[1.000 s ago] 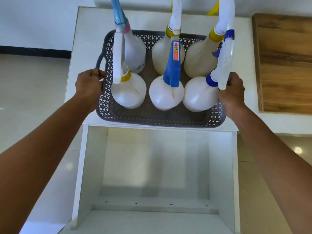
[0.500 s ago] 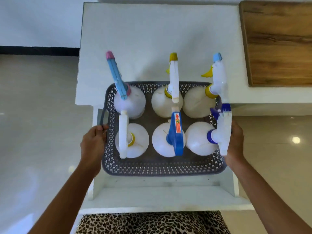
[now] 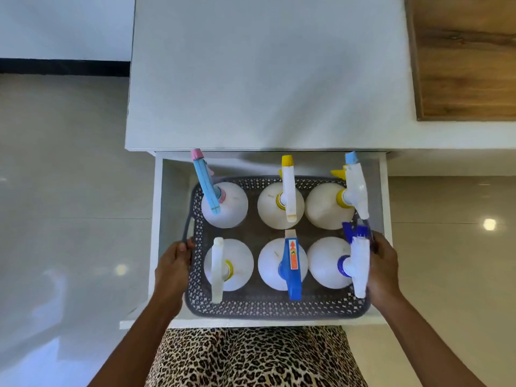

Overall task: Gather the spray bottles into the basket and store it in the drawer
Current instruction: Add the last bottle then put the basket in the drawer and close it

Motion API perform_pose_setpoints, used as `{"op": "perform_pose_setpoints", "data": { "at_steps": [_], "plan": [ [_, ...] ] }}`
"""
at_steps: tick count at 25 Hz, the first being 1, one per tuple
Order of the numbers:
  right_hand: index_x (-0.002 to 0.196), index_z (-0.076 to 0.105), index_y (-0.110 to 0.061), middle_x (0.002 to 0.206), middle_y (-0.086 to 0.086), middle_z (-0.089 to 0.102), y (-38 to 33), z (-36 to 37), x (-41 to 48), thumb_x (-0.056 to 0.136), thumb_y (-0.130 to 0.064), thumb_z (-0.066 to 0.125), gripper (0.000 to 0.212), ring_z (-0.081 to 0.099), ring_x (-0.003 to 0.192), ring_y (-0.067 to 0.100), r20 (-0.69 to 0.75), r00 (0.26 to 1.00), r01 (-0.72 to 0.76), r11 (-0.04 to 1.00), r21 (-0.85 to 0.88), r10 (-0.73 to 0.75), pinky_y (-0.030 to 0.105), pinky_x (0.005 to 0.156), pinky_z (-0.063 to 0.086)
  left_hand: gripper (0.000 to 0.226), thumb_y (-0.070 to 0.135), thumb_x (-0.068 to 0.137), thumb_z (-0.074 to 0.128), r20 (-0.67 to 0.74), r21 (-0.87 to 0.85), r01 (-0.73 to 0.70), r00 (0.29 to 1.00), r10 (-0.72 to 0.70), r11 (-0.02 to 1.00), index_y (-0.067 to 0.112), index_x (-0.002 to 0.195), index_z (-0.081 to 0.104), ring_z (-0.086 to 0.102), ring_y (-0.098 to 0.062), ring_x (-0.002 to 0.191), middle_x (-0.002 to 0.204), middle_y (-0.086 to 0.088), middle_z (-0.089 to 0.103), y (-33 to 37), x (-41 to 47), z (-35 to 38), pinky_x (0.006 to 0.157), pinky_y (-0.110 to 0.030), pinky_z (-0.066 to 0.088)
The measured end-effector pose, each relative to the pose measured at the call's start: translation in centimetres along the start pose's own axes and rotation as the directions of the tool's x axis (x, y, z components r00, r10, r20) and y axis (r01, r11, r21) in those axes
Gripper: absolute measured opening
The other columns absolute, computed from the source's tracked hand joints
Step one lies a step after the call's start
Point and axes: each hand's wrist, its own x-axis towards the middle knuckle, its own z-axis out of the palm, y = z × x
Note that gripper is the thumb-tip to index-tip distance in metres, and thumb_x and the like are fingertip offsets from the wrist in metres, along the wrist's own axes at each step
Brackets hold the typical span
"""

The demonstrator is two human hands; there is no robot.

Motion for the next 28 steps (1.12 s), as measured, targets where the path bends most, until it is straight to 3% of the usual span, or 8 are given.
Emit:
{"op": "perform_pose_setpoints", "data": {
  "at_steps": [2, 5, 8, 12, 16, 18, 25, 28],
  "plan": [
    [0.073, 0.055, -0.019, 0.070, 0.004, 0.055, 0.5, 0.8, 1.2, 0.093, 0.004, 0.043, 0.033, 0.053, 0.063, 0.016, 0.053, 0.996, -0.068, 0.998, 0.021, 0.066, 0.025, 0.061, 0.045, 0.029, 0.019, 0.097, 0.034, 0.023, -0.008, 0.006, 1.000, -0.006, 1.000, 0.017, 0.082, 0.059, 0.054, -0.007, 0.069, 0.076, 0.005, 0.060, -0.3, 1.4, 1.0, 0.057, -0.023, 0.039],
    [0.073, 0.054, -0.011, 0.067, 0.006, 0.052, 1.6, 2.2, 3.5, 0.092, 0.004, 0.044, 0.026, 0.052, 0.058, 0.012, 0.096, 0.984, -0.152, 0.988, -0.006, 0.152, 0.008, 0.048, 0.044, 0.034, 0.015, 0.097, 0.032, 0.058, -0.015, 0.031, 0.998, -0.030, 0.999, 0.021, 0.072, 0.055, 0.052, -0.012, 0.070, 0.074, 0.002, 0.058, -1.5, 4.2, 2.6, 0.059, -0.023, 0.039],
    [0.089, 0.058, -0.005, 0.074, 0.008, 0.057, 3.0, 4.2, 6.2, 0.090, 0.001, 0.050, 0.010, 0.054, 0.066, 0.018, 0.097, 0.974, -0.201, 0.979, -0.026, 0.203, 0.013, 0.050, 0.046, 0.036, 0.010, 0.096, 0.033, 0.060, -0.041, 0.076, 0.995, -0.073, 0.996, 0.021, 0.069, 0.054, 0.051, -0.019, 0.076, 0.079, -0.005, 0.058, -3.8, 7.4, 5.1, 0.063, -0.025, 0.040],
    [0.105, 0.060, 0.008, 0.091, 0.024, 0.062, 5.2, 6.5, 9.5, 0.088, 0.002, 0.052, 0.019, 0.059, 0.073, 0.028, 0.109, 0.965, -0.222, 0.962, -0.156, 0.240, 0.017, 0.058, 0.046, 0.036, 0.008, 0.095, 0.034, 0.031, -0.041, 0.142, 0.990, -0.141, 0.989, 0.021, 0.071, 0.056, 0.051, -0.022, 0.083, 0.075, 0.000, 0.056, -6.5, 10.5, 7.3, 0.064, -0.026, 0.041],
    [0.106, 0.060, 0.006, 0.098, 0.021, 0.063, 7.1, 8.0, 11.4, 0.088, -0.001, 0.054, 0.020, 0.057, 0.084, 0.026, 0.069, 0.962, -0.240, 0.940, -0.243, 0.263, 0.007, 0.047, 0.041, 0.027, 0.014, 0.096, 0.037, 0.030, 0.017, 0.195, 0.980, -0.196, 0.981, 0.018, 0.081, 0.059, 0.055, -0.025, 0.095, 0.092, -0.010, 0.061, -8.5, 12.8, 9.0, 0.087, -0.043, 0.048],
    [0.107, 0.059, 0.006, 0.092, 0.014, 0.060, 7.5, 8.3, 11.8, 0.088, 0.002, 0.054, 0.020, 0.055, 0.083, 0.021, 0.081, 0.955, -0.259, 0.938, -0.230, 0.284, 0.005, 0.045, 0.041, 0.028, 0.017, 0.095, 0.038, -0.012, 0.054, 0.201, 0.980, -0.201, 0.978, 0.021, 0.078, 0.059, 0.058, -0.024, 0.096, 0.095, -0.008, 0.062, -8.6, 13.2, 9.4, 0.087, -0.040, 0.047],
    [0.089, 0.057, -0.009, 0.075, 0.004, 0.058, 8.4, 9.4, 12.9, 0.086, 0.003, 0.052, 0.013, 0.054, 0.079, 0.021, 0.065, 0.953, -0.271, 0.929, -0.252, 0.296, 0.027, 0.066, 0.045, 0.026, 0.018, 0.096, 0.036, -0.032, 0.079, 0.235, 0.972, -0.234, 0.969, 0.018, 0.090, 0.061, 0.060, -0.027, 0.100, 0.099, -0.007, 0.062, -8.2, 14.0, 10.2, 0.093, -0.040, 0.046],
    [0.087, 0.055, -0.012, 0.085, 0.009, 0.058, 8.6, 9.4, 12.8, 0.090, 0.000, 0.046, 0.015, 0.053, 0.084, 0.024, 0.081, 0.947, -0.281, 0.921, -0.268, 0.312, 0.035, 0.080, 0.046, 0.030, 0.022, 0.096, 0.032, -0.036, 0.178, 0.226, 0.974, -0.224, 0.958, 0.016, 0.102, 0.061, 0.058, -0.027, 0.101, 0.112, -0.011, 0.062, -7.5, 13.6, 9.9, 0.084, -0.033, 0.043]
  ]
}}
